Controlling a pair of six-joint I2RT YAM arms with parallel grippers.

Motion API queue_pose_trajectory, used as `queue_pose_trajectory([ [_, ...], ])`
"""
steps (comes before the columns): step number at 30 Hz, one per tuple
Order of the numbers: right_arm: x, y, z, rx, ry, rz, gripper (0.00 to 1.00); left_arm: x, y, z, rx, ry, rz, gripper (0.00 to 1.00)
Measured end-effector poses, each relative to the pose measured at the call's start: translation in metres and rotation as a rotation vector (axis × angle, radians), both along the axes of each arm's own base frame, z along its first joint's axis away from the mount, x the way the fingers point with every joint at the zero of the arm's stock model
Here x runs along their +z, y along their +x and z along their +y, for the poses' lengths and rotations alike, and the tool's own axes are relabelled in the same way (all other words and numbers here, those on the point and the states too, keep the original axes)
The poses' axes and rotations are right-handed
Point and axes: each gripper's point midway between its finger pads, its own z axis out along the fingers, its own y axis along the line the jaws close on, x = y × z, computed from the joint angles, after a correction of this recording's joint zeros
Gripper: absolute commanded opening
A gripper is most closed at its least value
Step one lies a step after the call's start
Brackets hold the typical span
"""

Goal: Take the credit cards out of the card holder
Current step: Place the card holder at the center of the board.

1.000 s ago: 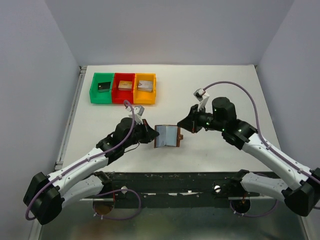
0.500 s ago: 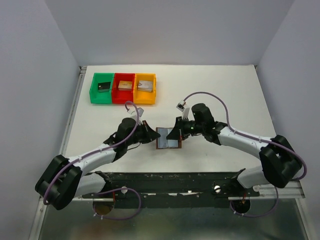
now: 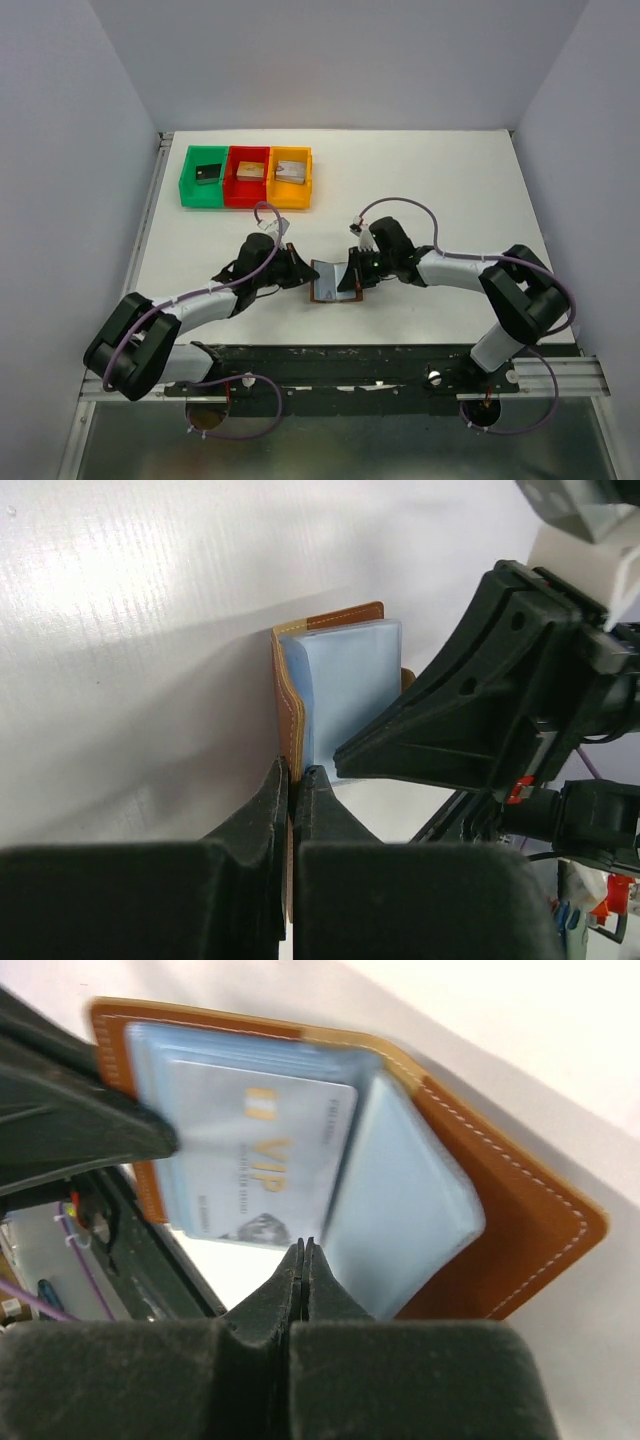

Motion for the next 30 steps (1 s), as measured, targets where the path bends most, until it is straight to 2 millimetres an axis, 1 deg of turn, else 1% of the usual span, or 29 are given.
queue_pose_trajectory([
  [6,-0.033,-0.002,-0.011,-0.029,-0.107,0.072,0.0,-0.003,0.002,-0.002,-0.014,0.007,0.014,0.0],
  [8,-0.034,-0.001,-0.011,-0.033,-0.116,0.075,0.0,-0.003,0.004,-0.003,-0.017,0.014,0.016,0.13],
  [9,-0.034,0.0,-0.012,-0.037,-0.12,0.074,0.0,-0.003,0.004,-0.003,-0.019,0.017,0.02,0.22],
  [10,-0.034,0.0,-0.012,-0.039,-0.123,0.074,0.0,-0.004,0.004,-0.004,-0.021,0.021,0.021,0.31],
  [12,-0.034,0.0,-0.012,-0.041,-0.125,0.073,0.0,-0.003,0.005,-0.004,-0.025,0.033,0.024,0.53],
  [16,-0.034,0.001,-0.013,-0.046,-0.129,0.069,0.0,-0.001,0.008,-0.003,-0.031,0.071,0.036,0.71],
  [17,-0.034,0.002,-0.013,-0.049,-0.132,0.068,0.0,0.001,0.008,-0.002,-0.03,0.083,0.039,0.78],
  [19,-0.034,0.002,-0.014,-0.054,-0.137,0.065,0.0,0.003,0.01,0.001,-0.022,0.104,0.035,0.8],
  [23,-0.033,0.003,-0.017,-0.064,-0.149,0.06,0.0,0.012,0.011,0.014,0.011,0.168,0.017,0.79],
  [28,-0.033,0.004,-0.021,-0.077,-0.167,0.054,0.0,0.033,0.013,0.032,0.066,0.229,-0.045,0.7],
  [30,-0.032,0.004,-0.022,-0.082,-0.175,0.053,0.0,0.041,0.012,0.034,0.072,0.223,-0.073,0.62],
])
